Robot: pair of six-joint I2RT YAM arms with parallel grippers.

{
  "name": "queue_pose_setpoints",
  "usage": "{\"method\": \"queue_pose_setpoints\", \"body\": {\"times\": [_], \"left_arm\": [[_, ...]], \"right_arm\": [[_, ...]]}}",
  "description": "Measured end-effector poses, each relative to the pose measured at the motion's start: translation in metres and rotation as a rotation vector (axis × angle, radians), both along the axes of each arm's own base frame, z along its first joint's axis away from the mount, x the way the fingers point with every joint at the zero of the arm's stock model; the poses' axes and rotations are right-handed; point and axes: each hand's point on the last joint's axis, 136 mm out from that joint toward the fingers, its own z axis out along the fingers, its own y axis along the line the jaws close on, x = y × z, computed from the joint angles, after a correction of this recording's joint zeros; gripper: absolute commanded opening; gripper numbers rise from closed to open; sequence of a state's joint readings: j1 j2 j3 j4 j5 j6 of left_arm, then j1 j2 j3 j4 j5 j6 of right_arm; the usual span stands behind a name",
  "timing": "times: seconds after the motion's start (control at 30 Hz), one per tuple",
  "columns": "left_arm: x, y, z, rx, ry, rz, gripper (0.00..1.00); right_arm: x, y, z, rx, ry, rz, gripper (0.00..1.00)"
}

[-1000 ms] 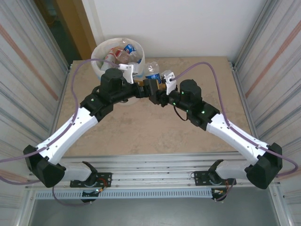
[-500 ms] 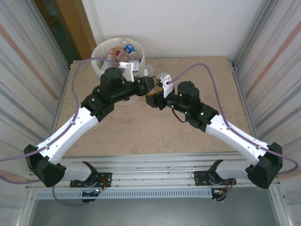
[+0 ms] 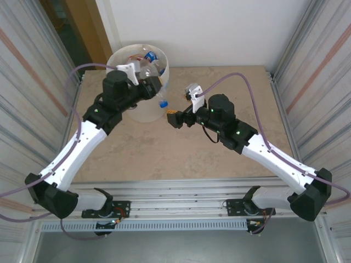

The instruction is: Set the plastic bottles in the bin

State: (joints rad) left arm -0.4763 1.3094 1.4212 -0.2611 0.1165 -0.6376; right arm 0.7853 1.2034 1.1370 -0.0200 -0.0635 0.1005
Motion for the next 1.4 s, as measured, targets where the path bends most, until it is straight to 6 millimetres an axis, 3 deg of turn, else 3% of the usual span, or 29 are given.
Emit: {"method": "queue_pose_setpoints", "body": {"times": [0.2, 0.4, 0.7, 0.9, 1.07, 1.23, 1.4], "left_arm": [[0.04, 0.069, 0.037, -0.02, -0.026, 0.191, 0.24], [0.08, 0.104, 0.027, -0.021, 0.045, 0.288, 0.27], [0.12, 0.115, -0.013, 0.011, 0.187, 0.33, 0.35], [0.125, 0.123, -0.03, 0.032, 0.238, 0.355, 0.44], [0.13, 0.126, -0.033, 0.04, 0.248, 0.372, 0.65], [0.138, 0.13, -0.042, 0.046, 0.268, 0.391, 0.77], [0.14, 0.132, -0.045, 0.053, 0.279, 0.403, 0.8]], "right_arm": [[-0.006, -0.029, 0.02, 0.013, -0.033, -0.091, 0.98], [-0.01, -0.052, 0.023, 0.011, -0.042, -0.169, 0.98], [-0.007, -0.064, 0.007, -0.018, -0.007, -0.233, 0.98], [-0.009, -0.07, 0.008, -0.018, -0.009, -0.254, 0.98], [-0.009, -0.07, 0.007, -0.021, -0.006, -0.255, 0.98], [-0.009, -0.07, 0.006, -0.022, -0.006, -0.255, 0.98], [-0.009, -0.07, 0.006, -0.022, -0.006, -0.255, 0.98]]}}
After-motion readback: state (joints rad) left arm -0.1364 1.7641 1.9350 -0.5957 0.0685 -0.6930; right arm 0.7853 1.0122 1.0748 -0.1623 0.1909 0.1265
